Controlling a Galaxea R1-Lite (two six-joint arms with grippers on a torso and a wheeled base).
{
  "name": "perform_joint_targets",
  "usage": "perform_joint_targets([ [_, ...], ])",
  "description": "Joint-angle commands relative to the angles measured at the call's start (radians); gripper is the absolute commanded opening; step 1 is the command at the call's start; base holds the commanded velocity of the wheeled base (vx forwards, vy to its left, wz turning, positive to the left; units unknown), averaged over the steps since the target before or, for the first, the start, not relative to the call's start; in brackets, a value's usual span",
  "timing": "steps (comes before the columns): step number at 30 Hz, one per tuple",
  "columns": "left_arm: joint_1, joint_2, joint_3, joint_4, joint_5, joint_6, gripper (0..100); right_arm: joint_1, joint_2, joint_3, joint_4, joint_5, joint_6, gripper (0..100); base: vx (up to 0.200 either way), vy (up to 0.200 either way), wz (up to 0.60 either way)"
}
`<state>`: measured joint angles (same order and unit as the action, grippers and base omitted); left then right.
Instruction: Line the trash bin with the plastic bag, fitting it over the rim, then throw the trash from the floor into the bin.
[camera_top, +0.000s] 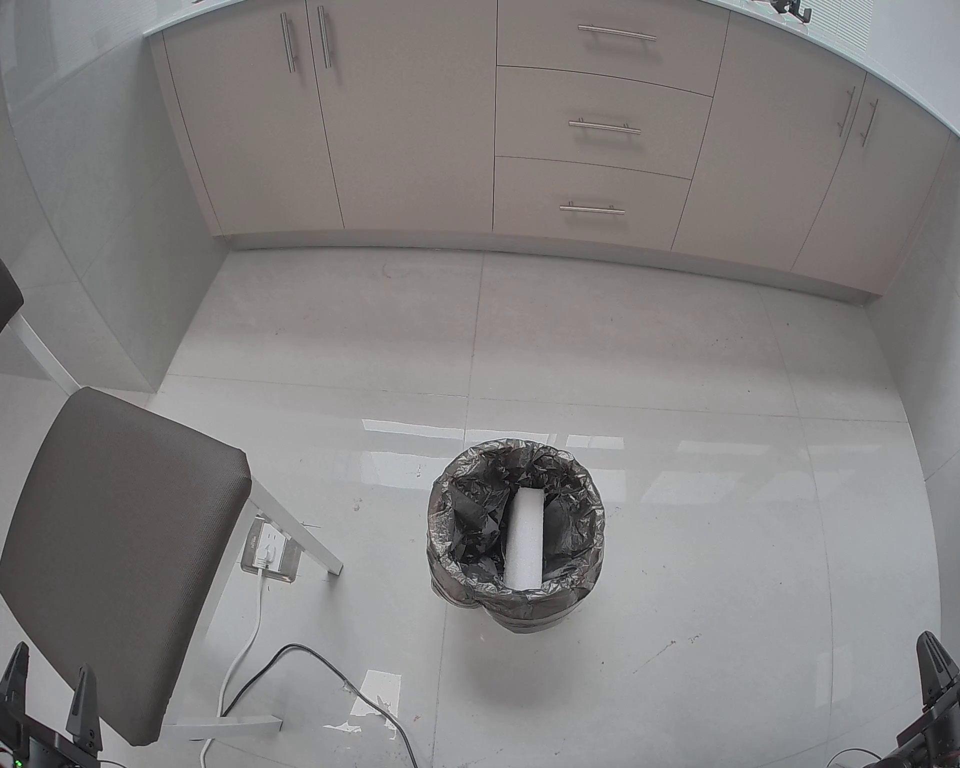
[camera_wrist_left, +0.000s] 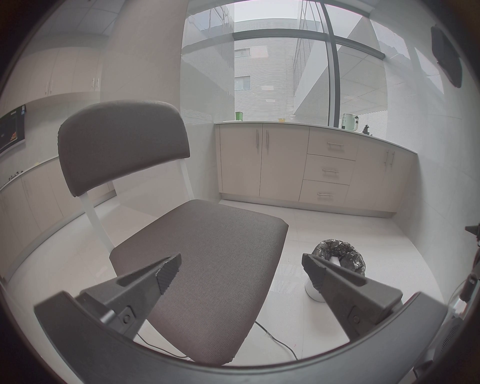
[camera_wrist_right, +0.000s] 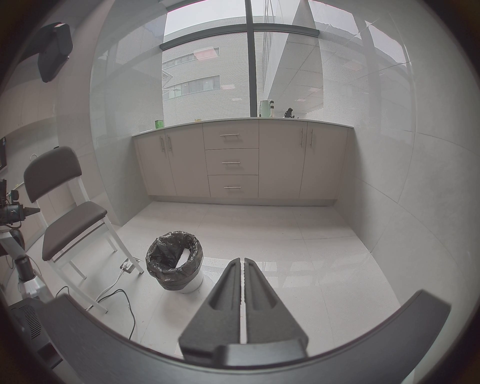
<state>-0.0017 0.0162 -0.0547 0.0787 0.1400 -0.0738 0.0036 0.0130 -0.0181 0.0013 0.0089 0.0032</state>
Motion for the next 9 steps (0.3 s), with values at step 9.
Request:
perform_joint_targets([
  [9, 0.000, -0.016, -0.002, 0.000, 0.001, -0.026, 100, 0.001, -0.010, 0.018, 0.000, 0.000, 0.004, 0, 0.000, 0.000, 0.00],
])
